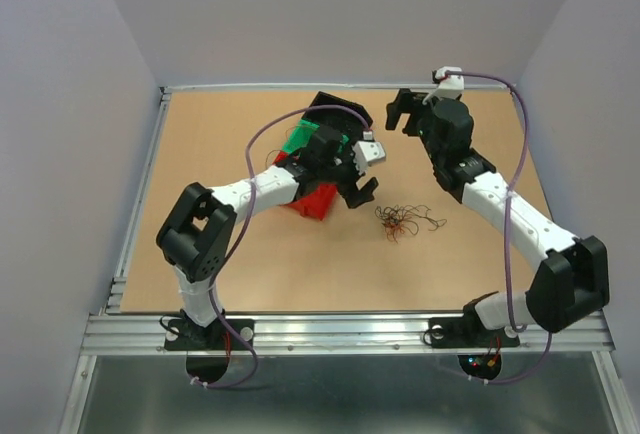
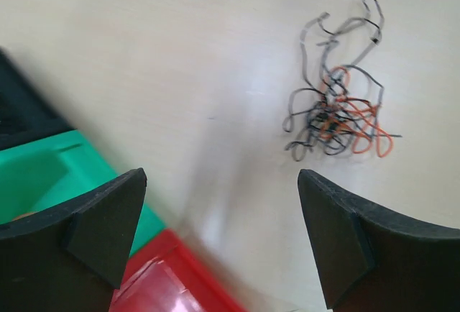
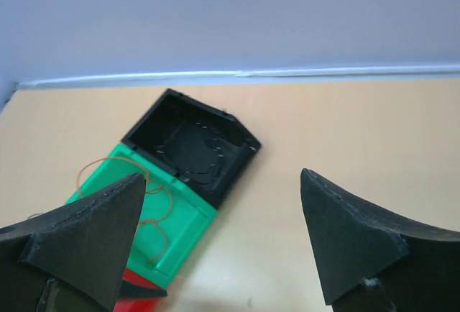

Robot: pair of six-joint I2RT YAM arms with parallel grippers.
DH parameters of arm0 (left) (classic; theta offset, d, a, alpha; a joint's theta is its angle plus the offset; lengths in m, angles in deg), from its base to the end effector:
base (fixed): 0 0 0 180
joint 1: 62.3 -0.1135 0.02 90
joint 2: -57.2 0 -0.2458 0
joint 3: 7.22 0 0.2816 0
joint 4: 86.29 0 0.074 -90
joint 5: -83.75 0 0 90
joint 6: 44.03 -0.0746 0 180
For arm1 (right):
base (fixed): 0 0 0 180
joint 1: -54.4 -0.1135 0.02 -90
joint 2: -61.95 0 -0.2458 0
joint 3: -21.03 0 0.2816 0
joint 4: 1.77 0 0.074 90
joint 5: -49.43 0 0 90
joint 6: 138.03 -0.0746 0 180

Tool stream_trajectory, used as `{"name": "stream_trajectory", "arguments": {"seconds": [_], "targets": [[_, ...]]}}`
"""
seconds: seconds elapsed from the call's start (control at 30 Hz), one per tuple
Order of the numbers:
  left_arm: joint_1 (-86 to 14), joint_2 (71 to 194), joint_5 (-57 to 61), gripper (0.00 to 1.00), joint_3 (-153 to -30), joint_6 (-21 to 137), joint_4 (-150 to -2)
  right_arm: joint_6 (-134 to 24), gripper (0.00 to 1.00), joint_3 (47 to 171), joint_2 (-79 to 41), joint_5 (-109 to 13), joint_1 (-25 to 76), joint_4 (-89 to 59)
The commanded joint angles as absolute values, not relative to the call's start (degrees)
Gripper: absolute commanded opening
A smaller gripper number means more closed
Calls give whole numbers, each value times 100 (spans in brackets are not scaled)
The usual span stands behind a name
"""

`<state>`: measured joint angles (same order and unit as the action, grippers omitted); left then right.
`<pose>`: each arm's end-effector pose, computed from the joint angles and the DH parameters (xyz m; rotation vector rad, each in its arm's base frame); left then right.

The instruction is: Untangle the cables

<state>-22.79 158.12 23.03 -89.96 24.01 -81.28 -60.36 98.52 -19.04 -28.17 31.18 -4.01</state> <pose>0.3332 -0.3220 0.2122 1.2908 1.5108 -0.7026 0.3819 0.1464 0.3244 0.0049 1.6767 0.2881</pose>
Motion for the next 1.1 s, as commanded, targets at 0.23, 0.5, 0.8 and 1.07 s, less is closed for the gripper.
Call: {"name": "stream_trajectory", "arguments": {"seconds": [0.23, 0.5, 0.8, 1.07], "targets": [[-1519, 16846, 3040, 95, -9651, 2487, -8129, -6279, 94, 8739, -346, -1016, 3120, -555], [-1308, 17162, 2514, 60, -9774, 2531, -8261, -6191, 94, 8387, 156, -981, 3120, -397], [-1299, 16534, 2311, 0, -9661, 2347, -8041, -5779, 89, 8062, 762, -2341, 3120, -588], [-1422, 15047, 2214, 0, -9098, 2425, -8138, -5585, 82, 7851, 1544, -4430, 3120, -749]]}}
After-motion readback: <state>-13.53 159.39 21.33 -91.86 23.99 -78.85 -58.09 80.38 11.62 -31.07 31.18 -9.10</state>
